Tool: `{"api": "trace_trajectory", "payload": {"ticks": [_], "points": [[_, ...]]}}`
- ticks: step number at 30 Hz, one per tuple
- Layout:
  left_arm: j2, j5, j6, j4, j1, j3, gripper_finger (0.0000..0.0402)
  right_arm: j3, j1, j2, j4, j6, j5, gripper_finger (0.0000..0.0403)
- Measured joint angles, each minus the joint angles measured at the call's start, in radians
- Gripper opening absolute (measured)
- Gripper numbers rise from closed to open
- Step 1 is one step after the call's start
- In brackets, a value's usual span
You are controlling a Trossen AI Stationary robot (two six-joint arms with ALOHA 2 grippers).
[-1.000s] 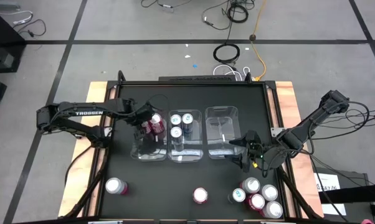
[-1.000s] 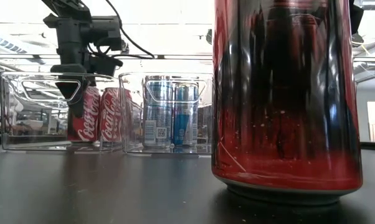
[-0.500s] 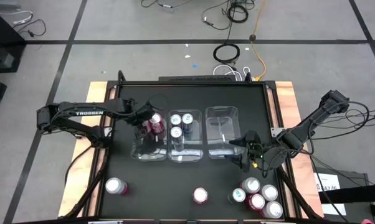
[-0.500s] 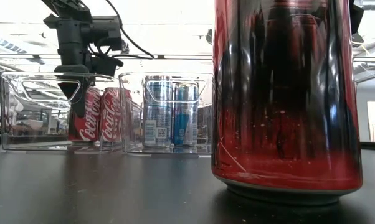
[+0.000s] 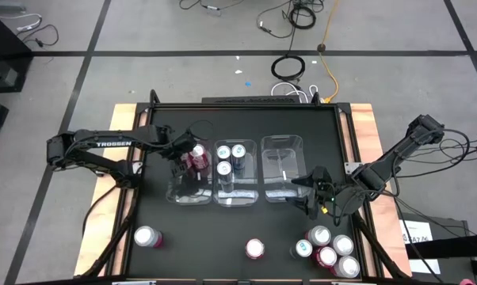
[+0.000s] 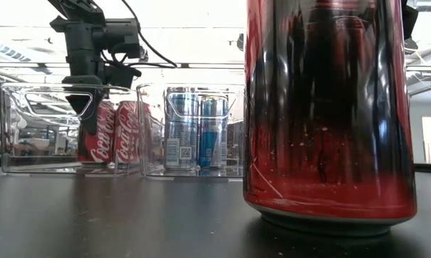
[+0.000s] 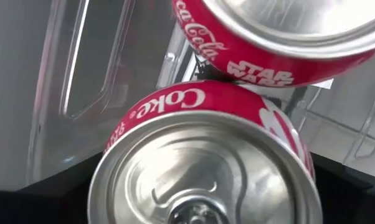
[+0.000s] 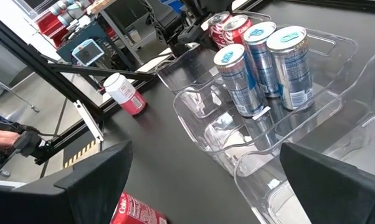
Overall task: Sort soda cans
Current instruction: Put the red soda can into the left transparent bin
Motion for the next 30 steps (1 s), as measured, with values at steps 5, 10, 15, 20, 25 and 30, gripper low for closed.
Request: {"api": "trace_trajectory", "payload": {"ticks": [5, 10, 15, 20, 25, 30], "points": [[0.000, -0.002, -0.001, -0.004, 0.000, 0.000, 0.0392, 0.000, 0.000, 0.000, 0.000, 0.004, -0.024, 0.0400], [0.001, 0.031, -0.006, -0.061, 0.000, 0.039, 0.0389, 0.000, 0.000, 0.000, 0.000, 0.007, -0.024, 0.0400], [0.001, 0.034, -0.052, -0.136, 0.000, 0.128, 0.0389, 0.000, 0.000, 0.000, 0.000, -0.002, -0.024, 0.0400], [0.001, 0.041, -0.118, -0.245, -0.006, 0.245, 0.0389, 0.000, 0.000, 0.000, 0.000, -0.012, -0.033, 0.0400], [0.000, 0.046, -0.242, -0.326, -0.038, 0.373, 0.0389, 0.000, 0.001, 0.000, -0.003, -0.016, -0.079, 0.0400], [0.000, 0.115, -0.411, -0.326, -0.093, 0.488, 0.0389, 0.000, 0.002, 0.000, -0.005, -0.025, -0.110, 0.0400]]}}
